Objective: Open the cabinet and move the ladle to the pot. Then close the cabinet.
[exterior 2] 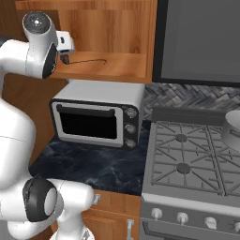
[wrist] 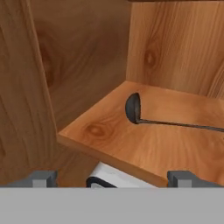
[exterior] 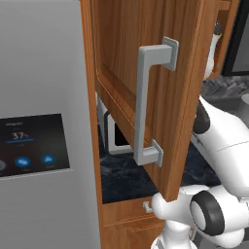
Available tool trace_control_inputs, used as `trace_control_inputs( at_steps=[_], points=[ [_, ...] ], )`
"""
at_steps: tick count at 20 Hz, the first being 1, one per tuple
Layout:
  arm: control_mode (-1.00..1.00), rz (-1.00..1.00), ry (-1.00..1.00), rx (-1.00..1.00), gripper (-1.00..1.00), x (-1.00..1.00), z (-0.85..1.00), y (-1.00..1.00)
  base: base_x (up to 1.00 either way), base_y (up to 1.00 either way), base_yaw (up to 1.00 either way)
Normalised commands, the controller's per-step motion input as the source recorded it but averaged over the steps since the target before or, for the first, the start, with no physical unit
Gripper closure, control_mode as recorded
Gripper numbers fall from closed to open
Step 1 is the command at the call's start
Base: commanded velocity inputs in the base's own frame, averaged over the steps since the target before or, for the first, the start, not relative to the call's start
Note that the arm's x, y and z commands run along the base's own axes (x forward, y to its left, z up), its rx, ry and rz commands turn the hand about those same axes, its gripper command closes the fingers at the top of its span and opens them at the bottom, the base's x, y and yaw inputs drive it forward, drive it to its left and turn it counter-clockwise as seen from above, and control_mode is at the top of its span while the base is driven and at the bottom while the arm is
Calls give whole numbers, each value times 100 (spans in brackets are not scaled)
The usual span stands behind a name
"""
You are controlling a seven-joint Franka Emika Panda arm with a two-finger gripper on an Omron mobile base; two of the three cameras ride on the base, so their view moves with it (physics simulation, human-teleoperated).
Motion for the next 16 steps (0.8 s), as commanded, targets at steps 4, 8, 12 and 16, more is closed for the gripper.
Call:
trace_control_inputs(
  at_steps=[4,8,12,16],
  points=[
    [-100,-11,0,-1,-100,45,-19,1,0,0,0],
    [-100,-9,0,0,-100,42,-23,4,0,0,0],
    [-100,-8,0,0,-100,42,-9,10,0,0,0],
    [-100,-6,2,0,-100,44,0,13,0,0,0]
  ],
)
